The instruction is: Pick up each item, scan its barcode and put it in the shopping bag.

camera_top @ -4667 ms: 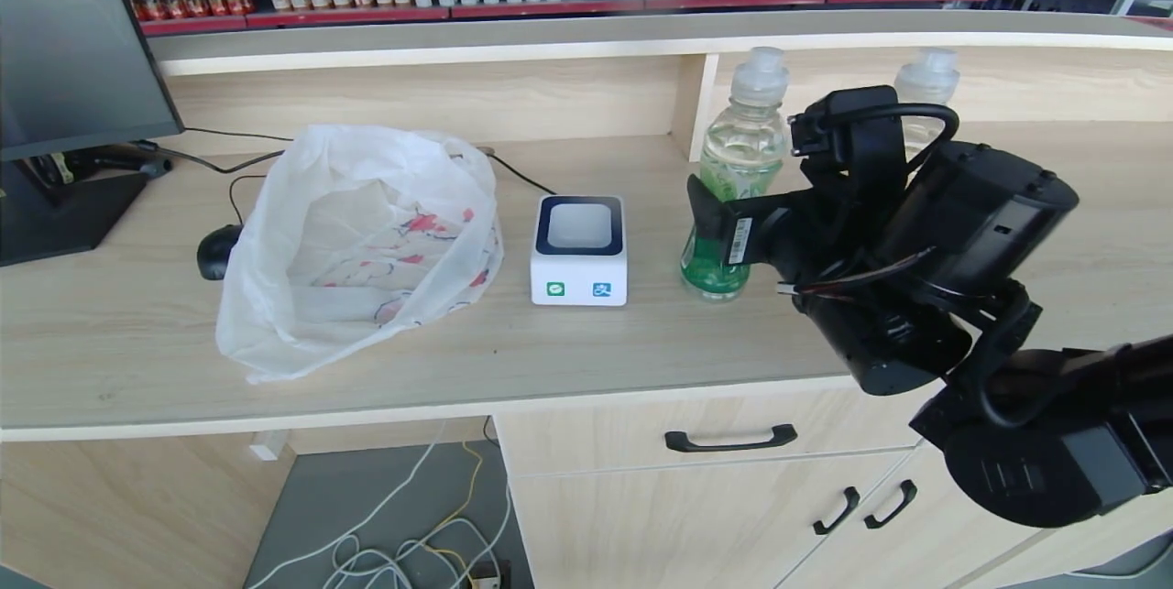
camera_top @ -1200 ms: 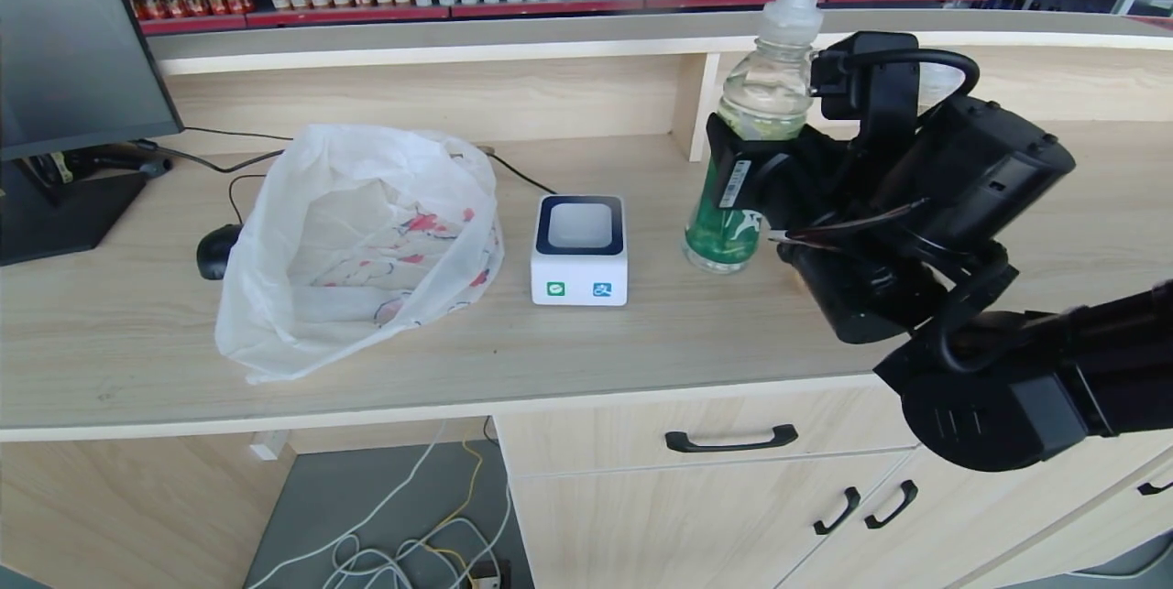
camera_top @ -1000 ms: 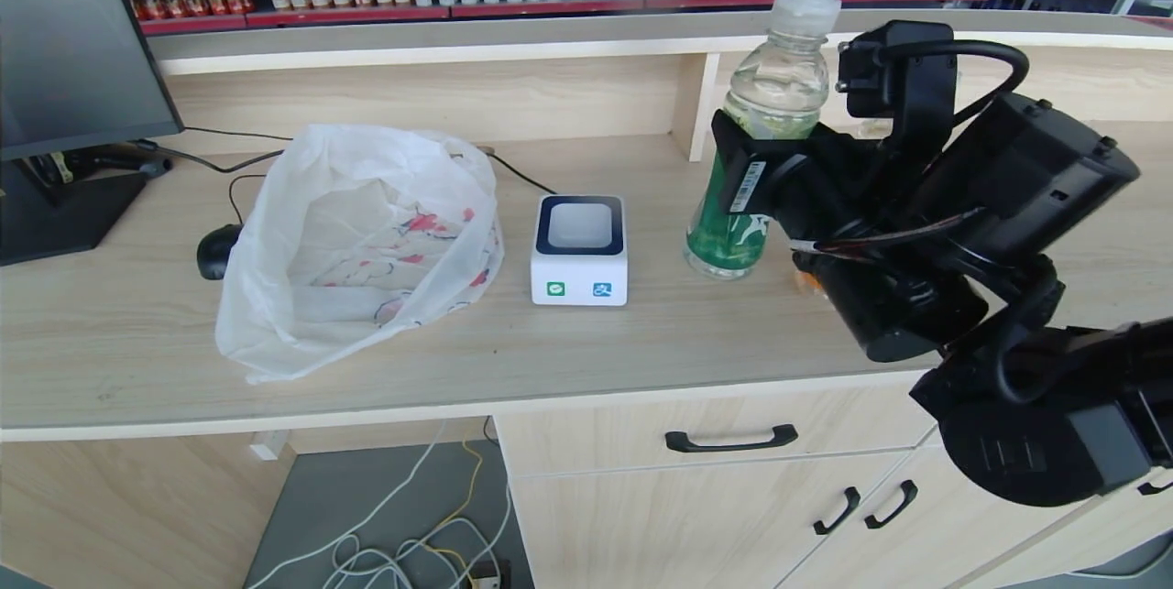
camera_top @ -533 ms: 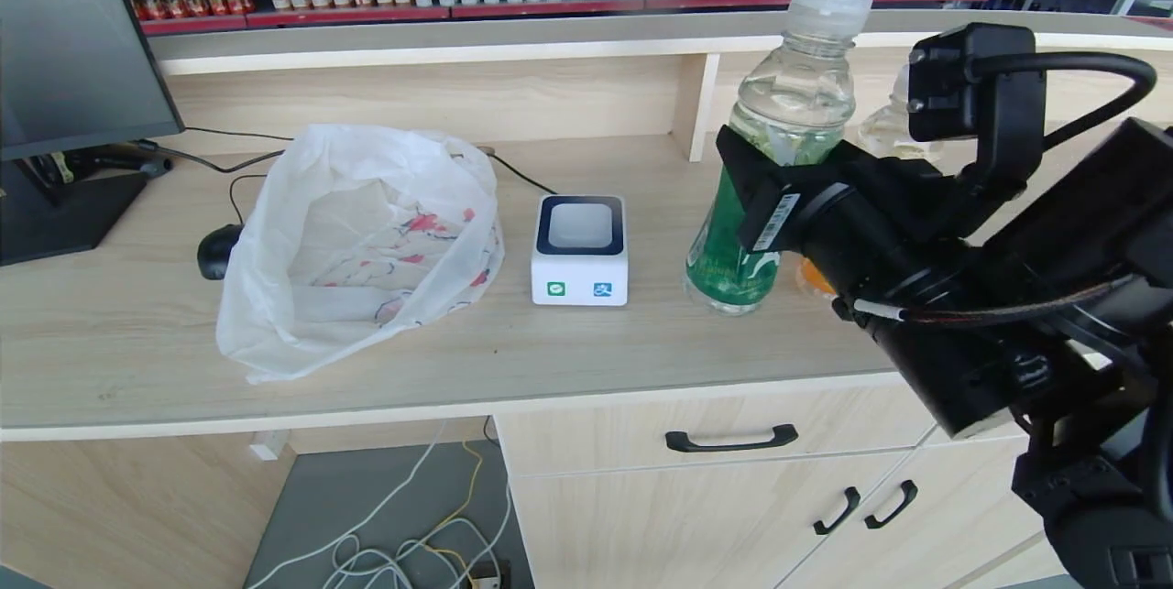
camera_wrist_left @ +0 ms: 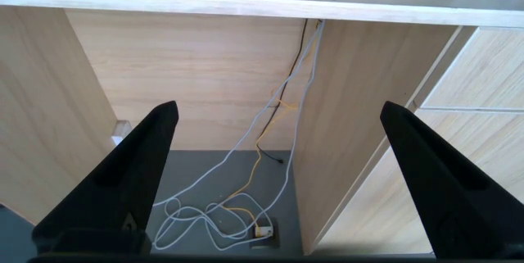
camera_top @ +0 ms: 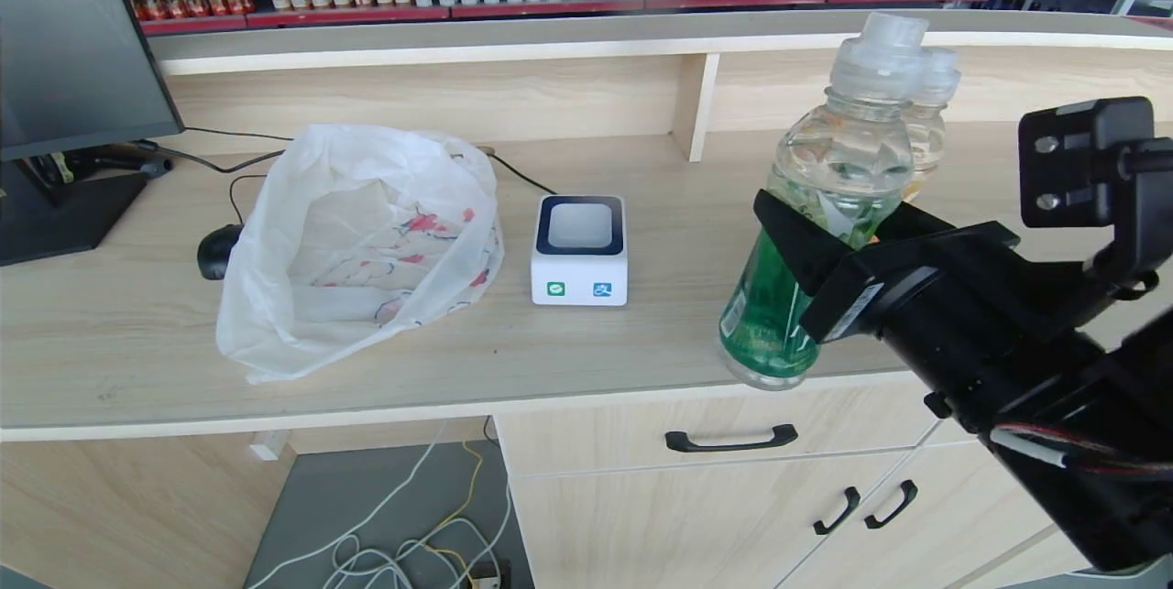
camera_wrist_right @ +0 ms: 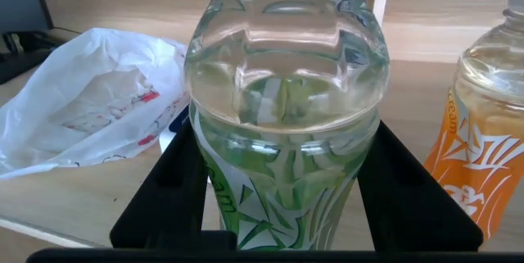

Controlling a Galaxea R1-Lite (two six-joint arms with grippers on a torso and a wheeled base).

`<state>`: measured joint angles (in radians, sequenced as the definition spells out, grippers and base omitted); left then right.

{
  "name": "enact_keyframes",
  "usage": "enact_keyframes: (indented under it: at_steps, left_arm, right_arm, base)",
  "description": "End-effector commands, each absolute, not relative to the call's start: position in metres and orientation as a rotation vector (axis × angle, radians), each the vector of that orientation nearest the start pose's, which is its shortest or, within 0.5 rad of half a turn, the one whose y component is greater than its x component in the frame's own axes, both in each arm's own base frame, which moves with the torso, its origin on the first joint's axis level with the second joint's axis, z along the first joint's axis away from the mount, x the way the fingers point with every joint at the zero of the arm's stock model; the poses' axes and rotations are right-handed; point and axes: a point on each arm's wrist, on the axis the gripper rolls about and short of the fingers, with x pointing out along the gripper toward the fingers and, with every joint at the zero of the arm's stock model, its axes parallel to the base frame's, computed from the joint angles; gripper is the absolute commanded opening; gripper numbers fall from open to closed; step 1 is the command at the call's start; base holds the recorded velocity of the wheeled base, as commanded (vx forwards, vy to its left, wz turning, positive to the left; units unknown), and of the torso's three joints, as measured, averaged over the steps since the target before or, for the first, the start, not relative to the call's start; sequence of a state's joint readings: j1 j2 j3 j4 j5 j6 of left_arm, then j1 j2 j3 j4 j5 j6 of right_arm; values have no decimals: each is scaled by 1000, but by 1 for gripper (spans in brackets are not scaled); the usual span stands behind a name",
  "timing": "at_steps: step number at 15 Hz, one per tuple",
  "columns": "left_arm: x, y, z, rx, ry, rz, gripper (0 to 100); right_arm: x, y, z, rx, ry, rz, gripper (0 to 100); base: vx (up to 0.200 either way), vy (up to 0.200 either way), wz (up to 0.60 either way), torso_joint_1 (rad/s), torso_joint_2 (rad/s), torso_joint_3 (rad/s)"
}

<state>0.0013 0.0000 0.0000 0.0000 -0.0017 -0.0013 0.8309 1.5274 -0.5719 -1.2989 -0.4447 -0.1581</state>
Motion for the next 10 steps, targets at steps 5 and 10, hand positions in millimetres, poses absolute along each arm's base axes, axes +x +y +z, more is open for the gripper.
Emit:
enact_keyframes:
  at_steps: [5,10]
  left_arm:
    - [-23,0,75,-2,0,0,100]
    - [-23,0,75,-2,0,0,100]
  right_arm:
    - [152,160,231,67,-301,399,0]
    - [139,149,236,76,-337,470,0]
  base:
    - [0,0,0,0,0,0]
    - [0,0,0,0,0,0]
